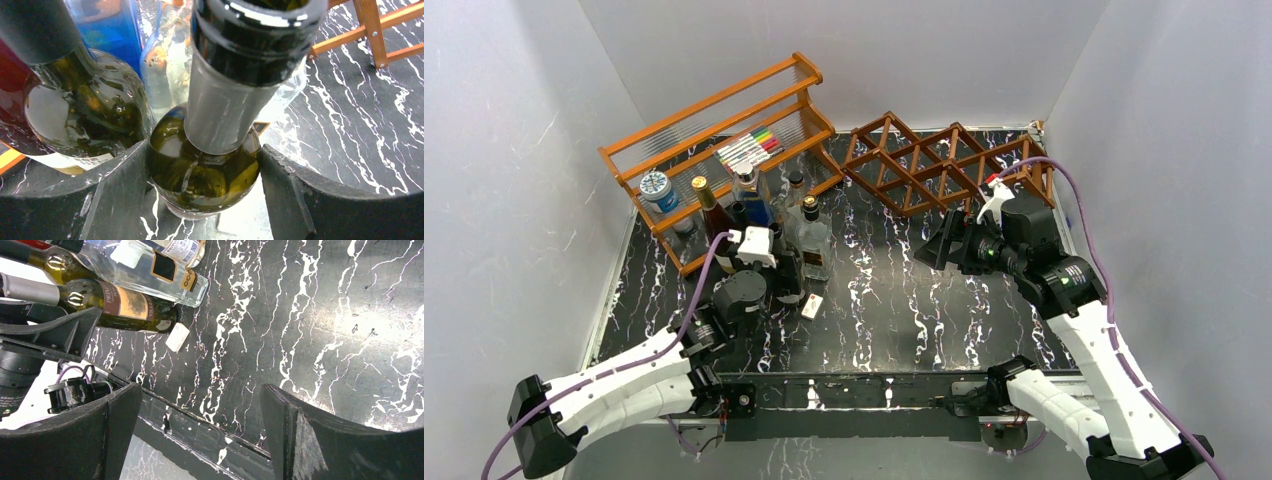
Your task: Take the wine bottle off the wine rack
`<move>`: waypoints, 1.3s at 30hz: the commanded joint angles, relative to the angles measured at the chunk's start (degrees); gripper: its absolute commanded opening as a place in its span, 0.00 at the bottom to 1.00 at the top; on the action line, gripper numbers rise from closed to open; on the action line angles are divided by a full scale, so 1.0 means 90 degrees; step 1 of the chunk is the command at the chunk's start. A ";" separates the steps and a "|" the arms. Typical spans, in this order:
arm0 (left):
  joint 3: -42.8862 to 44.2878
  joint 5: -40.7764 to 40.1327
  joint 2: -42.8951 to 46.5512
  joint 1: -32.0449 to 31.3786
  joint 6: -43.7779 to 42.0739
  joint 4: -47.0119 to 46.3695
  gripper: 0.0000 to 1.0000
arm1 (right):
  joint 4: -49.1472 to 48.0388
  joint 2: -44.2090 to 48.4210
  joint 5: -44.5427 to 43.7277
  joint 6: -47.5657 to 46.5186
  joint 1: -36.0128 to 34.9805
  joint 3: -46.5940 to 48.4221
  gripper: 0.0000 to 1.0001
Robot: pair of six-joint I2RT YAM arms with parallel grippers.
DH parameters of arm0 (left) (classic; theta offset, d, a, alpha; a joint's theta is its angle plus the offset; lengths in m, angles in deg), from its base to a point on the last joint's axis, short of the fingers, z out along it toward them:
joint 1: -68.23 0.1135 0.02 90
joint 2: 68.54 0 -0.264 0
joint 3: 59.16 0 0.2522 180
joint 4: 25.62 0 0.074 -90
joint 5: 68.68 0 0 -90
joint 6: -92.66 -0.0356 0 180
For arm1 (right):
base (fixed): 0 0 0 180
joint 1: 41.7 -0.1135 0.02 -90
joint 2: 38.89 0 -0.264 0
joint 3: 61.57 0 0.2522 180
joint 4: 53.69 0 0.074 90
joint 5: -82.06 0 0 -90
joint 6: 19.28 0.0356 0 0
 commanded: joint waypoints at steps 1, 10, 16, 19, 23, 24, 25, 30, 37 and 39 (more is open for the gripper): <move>0.0436 0.0398 0.0186 0.0013 -0.0005 0.0680 0.66 | -0.0247 0.0030 -0.0110 -0.0060 -0.0002 0.0071 0.98; 0.1535 0.0713 0.0393 0.0013 0.0139 0.1854 0.98 | -0.0020 -0.0185 -0.0537 -0.0508 0.0000 0.0445 0.98; 0.2653 0.0983 0.0336 0.0013 -0.0030 0.2790 0.98 | 0.0269 -0.0211 -0.1153 -0.0991 -0.0004 0.0958 0.98; 0.3689 0.1170 0.0129 0.0011 -0.0451 0.3054 0.98 | 0.0473 -0.0156 -0.1960 -0.1332 0.0000 0.1454 0.98; 0.5814 0.1073 -0.0748 0.0013 -0.0770 0.3516 0.98 | 0.0459 -0.0039 -0.2842 -0.1945 -0.0005 0.2381 0.98; 0.6326 0.1204 -0.1013 0.0017 -0.0920 0.3547 0.98 | 0.0394 -0.0002 -0.2948 -0.2001 0.0001 0.2543 0.98; 0.6769 0.1327 -0.1264 0.0013 -0.1112 0.3572 0.98 | 0.0302 0.0034 -0.3001 -0.2066 -0.0004 0.2750 0.98; 0.7962 0.1388 -0.2005 0.0015 -0.1962 0.3326 0.98 | -0.0064 -0.0017 -0.3195 -0.2243 -0.0001 0.3718 0.98; 0.7756 0.1478 -0.1952 0.0017 -0.2507 0.2701 0.98 | -0.0082 -0.0455 -0.3072 -0.2256 -0.0001 0.4331 0.98; 0.7352 0.1351 -0.1806 0.0013 -0.2653 0.2365 0.98 | -0.0144 -0.0448 -0.3242 -0.2250 -0.0004 0.4152 0.98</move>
